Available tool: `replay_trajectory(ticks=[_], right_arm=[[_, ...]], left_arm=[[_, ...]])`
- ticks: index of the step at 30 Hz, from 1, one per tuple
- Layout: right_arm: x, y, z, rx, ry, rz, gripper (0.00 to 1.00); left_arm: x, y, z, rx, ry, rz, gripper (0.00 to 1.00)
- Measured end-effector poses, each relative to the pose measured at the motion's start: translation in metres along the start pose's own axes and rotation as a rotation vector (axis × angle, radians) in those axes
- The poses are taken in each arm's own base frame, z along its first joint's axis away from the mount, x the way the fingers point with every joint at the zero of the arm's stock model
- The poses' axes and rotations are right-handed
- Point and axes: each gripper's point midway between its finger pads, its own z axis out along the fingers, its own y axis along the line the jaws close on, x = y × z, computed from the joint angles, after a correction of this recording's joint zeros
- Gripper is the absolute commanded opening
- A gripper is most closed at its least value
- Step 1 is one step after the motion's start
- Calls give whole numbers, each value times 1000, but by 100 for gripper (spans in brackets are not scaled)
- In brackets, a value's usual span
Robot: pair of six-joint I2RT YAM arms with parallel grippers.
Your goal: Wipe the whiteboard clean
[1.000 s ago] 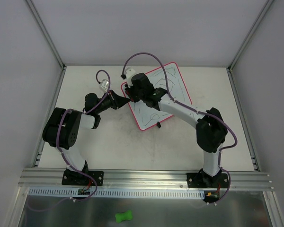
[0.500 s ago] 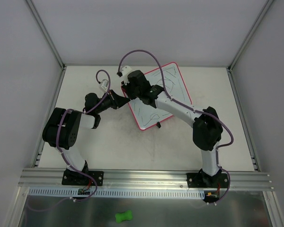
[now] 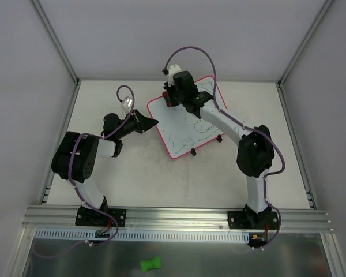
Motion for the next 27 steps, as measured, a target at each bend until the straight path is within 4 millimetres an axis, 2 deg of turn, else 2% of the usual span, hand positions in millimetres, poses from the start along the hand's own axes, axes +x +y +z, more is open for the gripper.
replay_trajectory(ticks=[6,8,12,17,20,24,27], right_arm=[[7,-76,-4,115,3,122,0],[12,-95,-7,147,9,147,0],[22,-118,-13,194,25,170,0],[28,-115,-18,184,8,168,0],[41,-108,-24,166,6,164,0],[51,-86,-27,132,1,135,0],[49,-64,-26,94,-8,105,0]], left_arm=[[0,0,0,-2,-1,-1,0],[0,0,0,0,0,0,0],[0,-1,1,3,1,1,0],[1,-2,0,9,6,1,0],[1,-2,0,11,6,3,0],[1,-2,0,10,6,2,0],[1,-2,0,9,6,1,0]])
